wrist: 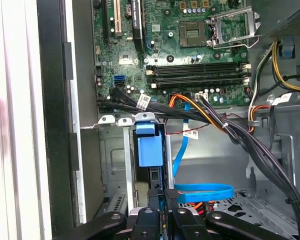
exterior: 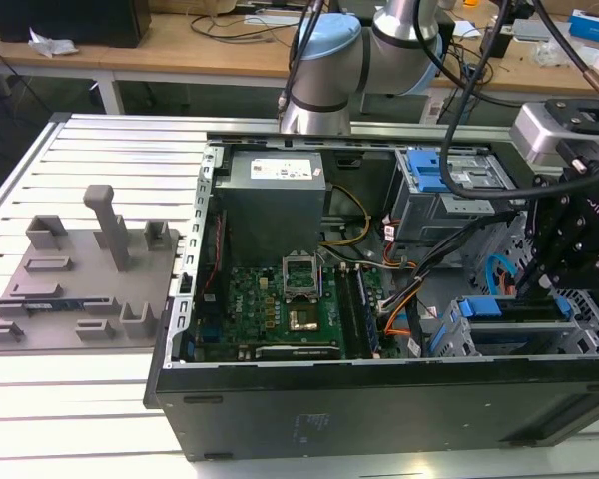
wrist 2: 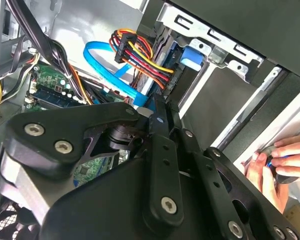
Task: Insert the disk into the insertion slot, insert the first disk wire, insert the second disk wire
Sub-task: 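Insert the second disk wire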
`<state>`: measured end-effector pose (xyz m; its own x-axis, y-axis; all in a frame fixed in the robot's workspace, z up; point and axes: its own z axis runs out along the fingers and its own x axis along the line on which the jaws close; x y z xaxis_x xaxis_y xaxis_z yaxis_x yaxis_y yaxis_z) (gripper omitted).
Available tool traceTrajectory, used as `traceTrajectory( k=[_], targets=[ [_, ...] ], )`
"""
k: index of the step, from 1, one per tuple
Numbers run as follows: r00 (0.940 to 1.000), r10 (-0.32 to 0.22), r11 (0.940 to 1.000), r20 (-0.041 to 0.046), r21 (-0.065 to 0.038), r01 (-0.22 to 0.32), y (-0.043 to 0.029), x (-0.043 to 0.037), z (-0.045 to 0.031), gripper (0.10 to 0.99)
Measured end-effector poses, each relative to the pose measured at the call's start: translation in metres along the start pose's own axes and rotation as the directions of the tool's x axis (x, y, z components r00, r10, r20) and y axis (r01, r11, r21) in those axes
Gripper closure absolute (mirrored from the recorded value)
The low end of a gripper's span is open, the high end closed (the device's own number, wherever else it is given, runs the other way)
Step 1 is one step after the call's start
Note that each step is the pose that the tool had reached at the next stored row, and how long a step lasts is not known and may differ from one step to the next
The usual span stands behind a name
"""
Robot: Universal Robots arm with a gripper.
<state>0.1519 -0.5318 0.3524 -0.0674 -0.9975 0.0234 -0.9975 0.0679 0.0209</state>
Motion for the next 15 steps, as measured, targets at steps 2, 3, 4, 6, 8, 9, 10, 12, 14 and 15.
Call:
traceTrajectory(
  k=[2,3,4,6,8,9,10,12,14,15],
  targets=[
    [1.0,0.0,1.0,-0.0001,0.0,0.0,-0.0003,-0.0001,0.0018,0.925],
    [1.0,0.0,1.0,-0.0002,0.0,0.0,-0.0005,0.0,0.0023,0.925],
    [1.0,0.0,1.0,-0.0003,0.0,0.0,-0.0005,-0.0001,0.0026,0.925],
    [1.0,0.0,1.0,-0.0001,0.0,0.0,-0.0009,-0.0001,0.0034,0.925],
    [1.0,0.0,1.0,0.0,0.0,0.0,-0.0009,-0.0002,0.0043,0.925],
    [1.0,0.0,1.0,0.0,0.0,0.0,-0.0009,-0.0002,0.0048,0.925],
    [1.0,0.0,1.0,0.0,0.0,0.0,-0.0009,-0.0002,0.0054,0.925],
    [1.0,0.0,1.0,-0.0001,0.0,0.0,-0.001,-0.0002,0.0065,0.925],
    [1.0,0.0,1.0,-0.0002,0.0,0.0,-0.0012,-0.0002,0.007,0.925],
    [1.0,0.0,1.0,0.0,0.0,0.0,-0.0013,-0.0003,0.008,0.925]
  ],
)
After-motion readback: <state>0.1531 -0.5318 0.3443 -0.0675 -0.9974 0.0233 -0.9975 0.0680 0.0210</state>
